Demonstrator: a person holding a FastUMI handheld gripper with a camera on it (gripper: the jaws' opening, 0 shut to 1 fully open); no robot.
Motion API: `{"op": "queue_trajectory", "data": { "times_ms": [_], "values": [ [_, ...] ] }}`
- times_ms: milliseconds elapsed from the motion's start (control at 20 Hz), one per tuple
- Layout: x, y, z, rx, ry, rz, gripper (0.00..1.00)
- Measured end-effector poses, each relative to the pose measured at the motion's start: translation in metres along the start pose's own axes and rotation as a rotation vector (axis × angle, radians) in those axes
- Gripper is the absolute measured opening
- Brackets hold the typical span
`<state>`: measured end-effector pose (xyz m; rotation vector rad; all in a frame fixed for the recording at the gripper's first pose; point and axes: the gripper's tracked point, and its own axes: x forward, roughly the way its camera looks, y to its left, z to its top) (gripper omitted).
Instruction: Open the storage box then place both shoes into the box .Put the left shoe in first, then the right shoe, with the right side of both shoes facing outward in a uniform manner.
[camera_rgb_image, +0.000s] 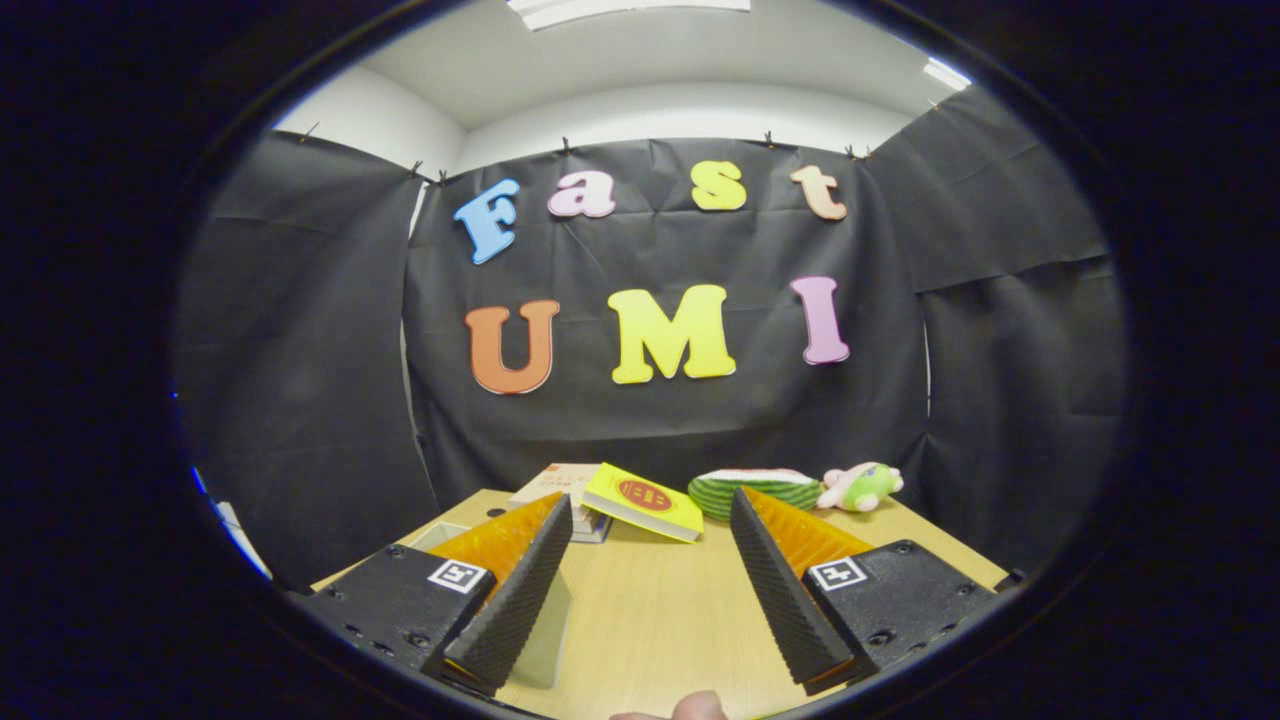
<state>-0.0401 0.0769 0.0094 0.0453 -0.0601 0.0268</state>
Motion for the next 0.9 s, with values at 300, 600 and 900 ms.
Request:
{"op": "queue_trajectory", "data": {
  "times_ms": [300, 600, 900],
  "values": [
    [0.004, 0.005, 0.003, -0.020, 0.012, -0.017, 1.00],
    [-0.002, 0.011, 0.009, -0.019, -0.016, -0.031, 1.00],
    [-0.009, 0.009, 0.013, -0.033, -0.027, -0.067, 1.00]
  ]
}}
